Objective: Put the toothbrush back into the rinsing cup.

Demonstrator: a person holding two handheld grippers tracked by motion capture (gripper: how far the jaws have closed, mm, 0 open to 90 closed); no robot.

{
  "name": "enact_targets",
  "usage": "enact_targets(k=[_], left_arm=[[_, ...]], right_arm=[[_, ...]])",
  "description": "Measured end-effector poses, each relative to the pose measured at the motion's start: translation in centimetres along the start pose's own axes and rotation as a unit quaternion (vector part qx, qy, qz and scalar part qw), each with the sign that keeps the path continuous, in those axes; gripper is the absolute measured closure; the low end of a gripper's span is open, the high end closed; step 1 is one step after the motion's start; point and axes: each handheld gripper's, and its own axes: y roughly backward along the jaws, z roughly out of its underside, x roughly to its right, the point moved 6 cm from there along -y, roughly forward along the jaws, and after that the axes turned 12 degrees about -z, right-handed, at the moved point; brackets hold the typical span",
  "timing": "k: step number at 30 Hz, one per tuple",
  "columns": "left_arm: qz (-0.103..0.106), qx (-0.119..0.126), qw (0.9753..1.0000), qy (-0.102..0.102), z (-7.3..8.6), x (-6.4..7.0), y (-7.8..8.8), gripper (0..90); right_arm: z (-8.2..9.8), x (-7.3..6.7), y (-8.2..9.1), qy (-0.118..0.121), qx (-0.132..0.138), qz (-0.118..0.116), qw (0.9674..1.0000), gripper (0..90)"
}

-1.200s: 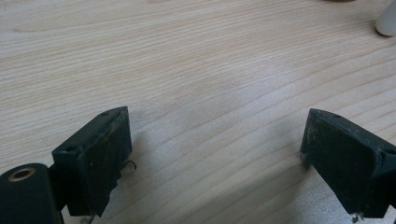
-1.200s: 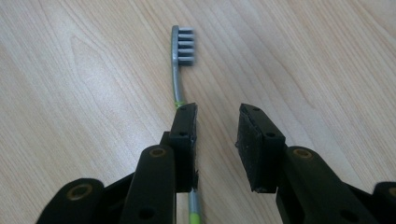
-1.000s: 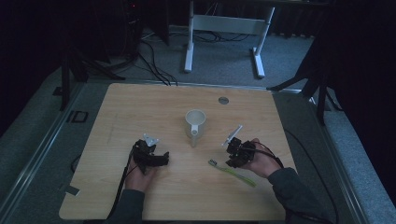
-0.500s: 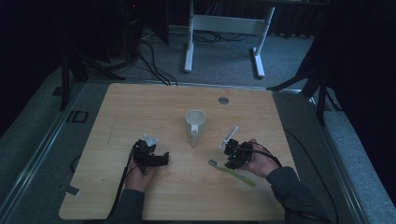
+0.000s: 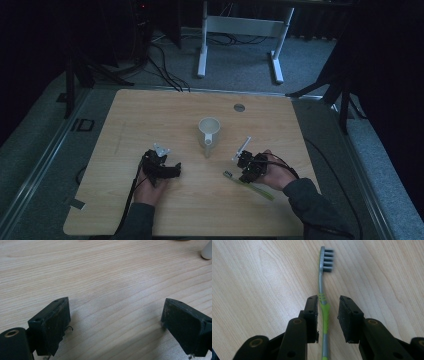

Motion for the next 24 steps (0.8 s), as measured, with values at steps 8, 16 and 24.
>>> enact_targets(k=[8, 16, 24], left_arm=[[0.0, 0.0, 1.0, 0.0, 0.0, 0.0, 0.0, 9.2], [0.0, 0.0, 1.0, 0.0, 0.0, 0.0, 0.0, 9.2], [0.0, 0.0, 1.0, 0.0, 0.0, 0.0, 0.0, 9.2]], right_arm=[[0.2, -0.1, -0.2, 0.003, -0.015, -0.003, 0.9999, 68.6], [0.6, -0.1, -0.8, 0.002, -0.031, -0.008, 0.9995, 68.6], [0.9, -0.1, -1.1, -0.002, -0.042, -0.014, 0.999, 68.5]])
